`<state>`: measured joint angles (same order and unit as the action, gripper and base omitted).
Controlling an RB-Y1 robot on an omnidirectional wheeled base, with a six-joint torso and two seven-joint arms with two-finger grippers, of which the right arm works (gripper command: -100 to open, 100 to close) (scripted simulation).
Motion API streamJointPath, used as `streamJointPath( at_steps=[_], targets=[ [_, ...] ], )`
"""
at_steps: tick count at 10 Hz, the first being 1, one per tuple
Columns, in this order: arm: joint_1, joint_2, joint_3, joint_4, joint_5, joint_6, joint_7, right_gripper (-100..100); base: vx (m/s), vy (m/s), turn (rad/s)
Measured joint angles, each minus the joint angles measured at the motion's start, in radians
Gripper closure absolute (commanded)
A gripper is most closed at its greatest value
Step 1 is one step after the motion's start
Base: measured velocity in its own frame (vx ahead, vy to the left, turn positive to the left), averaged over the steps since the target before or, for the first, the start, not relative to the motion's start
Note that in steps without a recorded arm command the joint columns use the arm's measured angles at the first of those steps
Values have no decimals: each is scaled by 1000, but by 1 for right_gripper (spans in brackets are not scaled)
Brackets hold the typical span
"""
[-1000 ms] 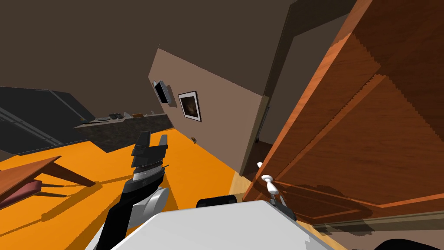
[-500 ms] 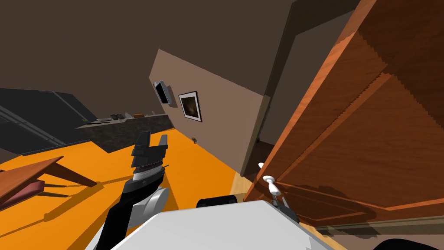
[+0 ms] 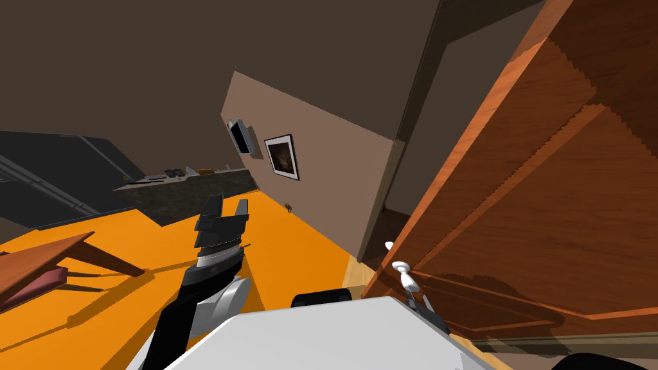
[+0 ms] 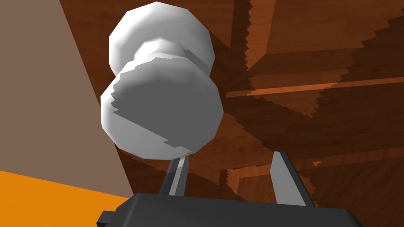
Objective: Pull the door open
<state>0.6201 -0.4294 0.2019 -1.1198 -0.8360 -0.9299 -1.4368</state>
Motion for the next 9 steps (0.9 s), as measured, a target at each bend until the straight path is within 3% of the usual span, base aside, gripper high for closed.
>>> streamJointPath(
  at_steps=[1,3,4,5,8,9],
  targets=[
    [0,0,0,2,0,-2,-3,-100,0,0,0],
    [27,-1,-3,-41,-8,15,13,-100,44,27,23],
    [51,-18,-5,-64,-18,27,7,-100,70,44,0],
    [57,-33,-3,-57,-23,26,-11,-100,51,26,11],
    [73,-49,-2,-69,-33,32,-29,-100,25,-1,-3],
    [77,-49,-4,-62,-36,40,-27,100,2,-12,32]
  ],
)
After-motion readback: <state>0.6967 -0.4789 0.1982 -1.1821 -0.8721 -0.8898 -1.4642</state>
